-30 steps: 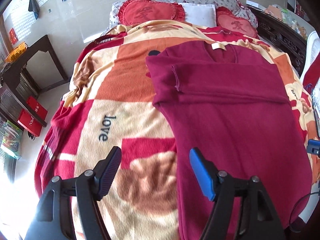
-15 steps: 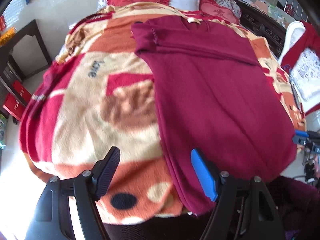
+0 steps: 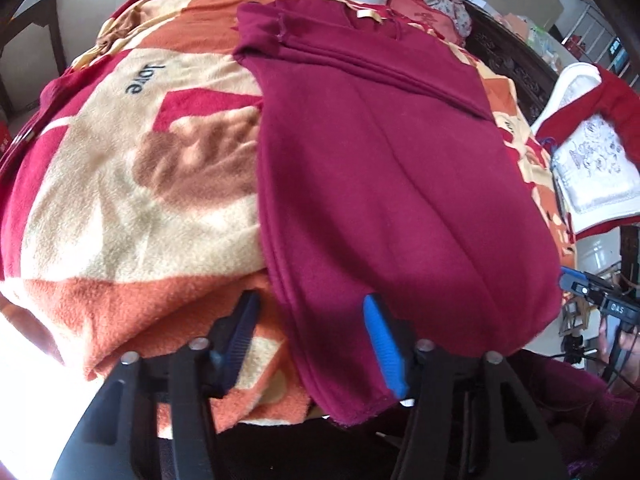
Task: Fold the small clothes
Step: 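Open both tools and withdraw them from the folded sweater, then grasp the sweater hem with both tools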
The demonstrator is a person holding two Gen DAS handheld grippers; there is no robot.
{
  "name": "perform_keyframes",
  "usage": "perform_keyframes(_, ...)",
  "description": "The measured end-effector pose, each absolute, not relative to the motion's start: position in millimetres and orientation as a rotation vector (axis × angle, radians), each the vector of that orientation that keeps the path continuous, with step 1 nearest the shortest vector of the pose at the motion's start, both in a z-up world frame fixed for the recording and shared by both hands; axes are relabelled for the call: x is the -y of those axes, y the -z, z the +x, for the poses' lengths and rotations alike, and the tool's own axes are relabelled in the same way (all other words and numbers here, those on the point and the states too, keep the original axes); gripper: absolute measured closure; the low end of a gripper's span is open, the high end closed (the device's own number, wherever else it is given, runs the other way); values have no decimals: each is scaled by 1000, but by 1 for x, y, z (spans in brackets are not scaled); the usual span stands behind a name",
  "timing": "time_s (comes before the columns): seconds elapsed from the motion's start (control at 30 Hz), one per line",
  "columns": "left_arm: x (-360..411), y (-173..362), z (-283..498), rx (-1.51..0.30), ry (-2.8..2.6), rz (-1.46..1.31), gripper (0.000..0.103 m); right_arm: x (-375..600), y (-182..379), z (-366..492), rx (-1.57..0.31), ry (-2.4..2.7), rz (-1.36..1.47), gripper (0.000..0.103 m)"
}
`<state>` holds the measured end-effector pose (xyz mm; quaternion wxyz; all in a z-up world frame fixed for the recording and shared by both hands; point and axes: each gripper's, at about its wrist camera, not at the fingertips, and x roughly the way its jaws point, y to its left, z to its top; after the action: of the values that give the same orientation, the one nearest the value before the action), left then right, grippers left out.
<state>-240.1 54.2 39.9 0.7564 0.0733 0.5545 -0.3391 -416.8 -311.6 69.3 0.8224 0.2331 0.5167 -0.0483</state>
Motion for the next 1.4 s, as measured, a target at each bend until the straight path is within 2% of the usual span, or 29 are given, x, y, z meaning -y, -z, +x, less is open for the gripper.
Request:
perform_keyframes(0.23,-50,-34,-240,-1237,745,162,55,319,-69,-420,-1079,109,523,66)
perform_keyframes(0.33,-54,-34,-240,-1251,742,130,51,319,-68,-421,-1082,101,523,66)
perform_keyframes(0.43,-52,-31,-240,-1265,748,116,43,316,-66,-422,-1088,77,521,66)
perform_keyframes(0.57,-45,-31,-245,-1285,779,137,42,315,-63,-420,-1095,75,530,65)
perform_keyframes(0.67,-45,-35,-248,-1270,792,154,44,308,-75,-423,-1074,-12,520,73)
perform_keyframes(0.77,-45,-29,-243,-1293,779,127,44,301,-77,-420,-1080,-8,461,73)
perform_keyframes(0.97,-43,-24,-245,-1302,784,151,42,304,-66,-420,-1090,-30,524,74)
perform_keyframes(1.0,-41,-24,-246,-1297,784,171,42,306,-64,-421,-1075,-32,538,81)
perform_keyframes(1.03,-40,-25,-247,-1290,784,188,48,308,-62,-423,-1044,-31,562,99)
perform_keyframes(1.07,-39,-26,-249,-1283,787,206,67,309,-61,-424,-1026,-30,581,103)
perform_keyframes(1.1,-40,-29,-250,-1274,785,222,75,306,-60,-423,-1019,-24,583,103)
perform_keyframes(1.17,-44,-34,-249,-1268,787,209,82,300,-67,-421,-997,-22,547,103)
perform_keyframes(1.4,-58,-68,-245,-1204,820,132,84,311,-107,-422,-855,-90,597,103)
